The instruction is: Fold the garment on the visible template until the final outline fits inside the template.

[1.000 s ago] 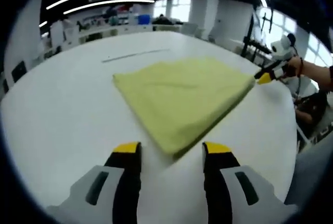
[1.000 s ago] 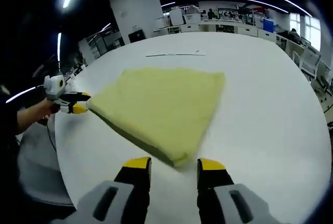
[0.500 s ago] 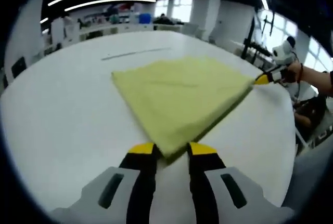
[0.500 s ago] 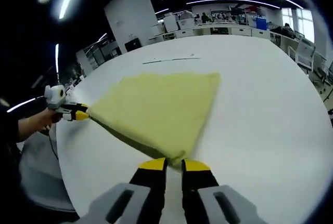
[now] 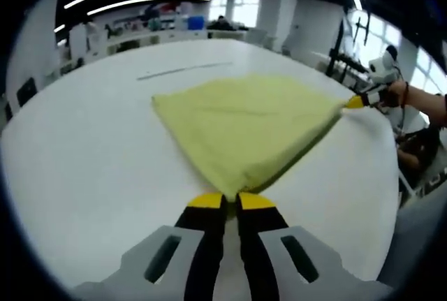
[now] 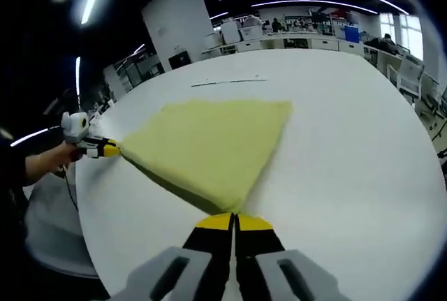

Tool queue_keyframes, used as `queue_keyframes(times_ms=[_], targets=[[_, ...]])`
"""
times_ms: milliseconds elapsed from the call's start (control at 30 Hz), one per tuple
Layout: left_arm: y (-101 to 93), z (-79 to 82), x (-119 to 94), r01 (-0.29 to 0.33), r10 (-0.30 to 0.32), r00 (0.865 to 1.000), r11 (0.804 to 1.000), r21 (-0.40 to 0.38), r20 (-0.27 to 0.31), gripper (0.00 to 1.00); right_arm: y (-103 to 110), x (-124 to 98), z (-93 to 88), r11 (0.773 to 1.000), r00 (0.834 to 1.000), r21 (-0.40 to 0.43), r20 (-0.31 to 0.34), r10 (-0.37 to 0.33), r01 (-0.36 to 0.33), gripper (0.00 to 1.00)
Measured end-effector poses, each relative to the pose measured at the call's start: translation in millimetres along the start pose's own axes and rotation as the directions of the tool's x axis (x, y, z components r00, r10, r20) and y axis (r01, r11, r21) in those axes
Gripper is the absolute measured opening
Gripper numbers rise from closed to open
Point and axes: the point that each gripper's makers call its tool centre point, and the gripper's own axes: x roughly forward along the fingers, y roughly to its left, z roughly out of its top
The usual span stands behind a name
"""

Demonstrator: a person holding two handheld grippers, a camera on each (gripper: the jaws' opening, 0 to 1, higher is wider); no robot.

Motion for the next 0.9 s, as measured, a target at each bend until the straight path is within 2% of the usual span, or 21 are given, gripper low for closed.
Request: queue_keyframes(times_ms=[200,400,567,900], targets=[[-0.3,-2.9,-1.7,0.005,-0.004,1.0,0.999,0.034,-0.016,0.02,1.6,-0.6,-2.0,0.999,1.0,-0.053,-0.027,0.004,-0.005,0.0],[0.0,-4.9,-3.8,0.01,-0.009,1.0,0.998,0.057,-0.023,0.01,-0.8,1.3,-4.3,0.998,0.999,-0.058,-0.04,-0.005,0.002,0.0],[-3.7,-7.5,-7.6,0.025,-0.02,0.999,0.994,0.109,-0.044,0.0,-1.0,0.9,-7.8,0.998,0.998,-0.068,-0.056,-0.011,0.008,0.0],[-6.6,-12.6,-18.2,0.025,-0.02,0.999,0.994,0.108,-0.046,0.0,6.2,-4.4,-13.6,0.998,0.998,-0.063,-0.056,-0.005,0.001,0.0]])
